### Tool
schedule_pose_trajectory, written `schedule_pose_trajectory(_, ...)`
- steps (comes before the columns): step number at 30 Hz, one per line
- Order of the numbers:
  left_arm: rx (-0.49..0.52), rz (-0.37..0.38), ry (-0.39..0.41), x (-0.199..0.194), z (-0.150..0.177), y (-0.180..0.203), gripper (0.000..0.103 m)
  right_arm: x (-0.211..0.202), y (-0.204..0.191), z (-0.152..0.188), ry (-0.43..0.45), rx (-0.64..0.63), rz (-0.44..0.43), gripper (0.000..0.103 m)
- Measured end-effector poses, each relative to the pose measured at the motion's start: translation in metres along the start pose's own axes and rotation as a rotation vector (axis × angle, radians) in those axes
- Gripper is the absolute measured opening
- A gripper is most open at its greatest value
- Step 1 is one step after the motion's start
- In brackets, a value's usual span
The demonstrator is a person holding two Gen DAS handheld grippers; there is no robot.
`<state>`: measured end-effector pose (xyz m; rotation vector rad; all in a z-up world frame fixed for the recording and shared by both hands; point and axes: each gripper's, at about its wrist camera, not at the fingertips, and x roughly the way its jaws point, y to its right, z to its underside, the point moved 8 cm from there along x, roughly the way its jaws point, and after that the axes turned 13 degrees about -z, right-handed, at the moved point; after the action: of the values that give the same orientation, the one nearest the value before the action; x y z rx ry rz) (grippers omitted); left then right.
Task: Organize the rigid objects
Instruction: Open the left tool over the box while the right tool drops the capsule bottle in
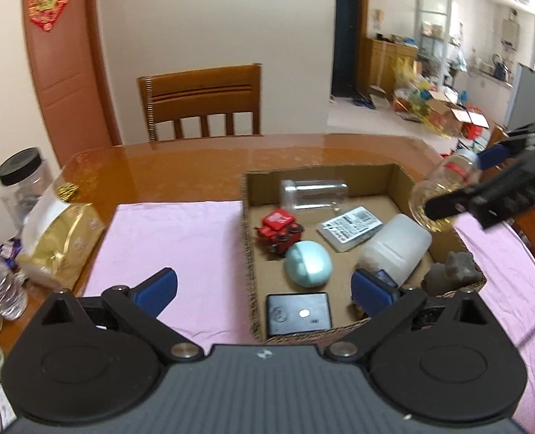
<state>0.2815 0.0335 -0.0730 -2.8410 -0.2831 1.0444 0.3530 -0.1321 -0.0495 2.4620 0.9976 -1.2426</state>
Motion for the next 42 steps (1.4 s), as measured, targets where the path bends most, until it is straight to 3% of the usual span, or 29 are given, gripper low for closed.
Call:
schedule_pose_trajectory(9, -0.049, -0.075, -0.007, -0.010, 0.012, -0.029, 0.102, 0.051, 0.034, -0.023, -0.064, 0.062, 0.030, 0.096)
schedule_pose_trajectory(18, -0.048, -0.115, 0.002, -0.013, 0.014, -0.035, 0.102, 0.074, 0.061, -0.025, -0.098, 0.162, 0.032, 0.099)
schedule_pose_trajectory(19, -0.047, -0.119, 0.005, -0.013, 0.012, -0.034, 0.102, 0.073, 0.062, -0.025, -0.089, 0.164, 0.036, 0.103)
schedule_pose_trajectory(32, -0.043, -0.142, 0.048, -0.024, -0.004, -0.028, 0.102, 0.032, 0.048, -0.023, -0.043, 0.175, 0.043, 0.103)
schedule_pose_trajectory(36, -0.014, -0.185, 0.046, -0.029, -0.007, -0.025, 0.102, 0.013, 0.029, -0.010, -0.041, 0.161, 0.044, 0.103)
schedule_pose_trajectory(42, -0.012, -0.149, 0.013, -0.040, -0.007, -0.017, 0.102, -0.015, -0.009, 0.022, -0.028, 0.171, 0.071, 0.103)
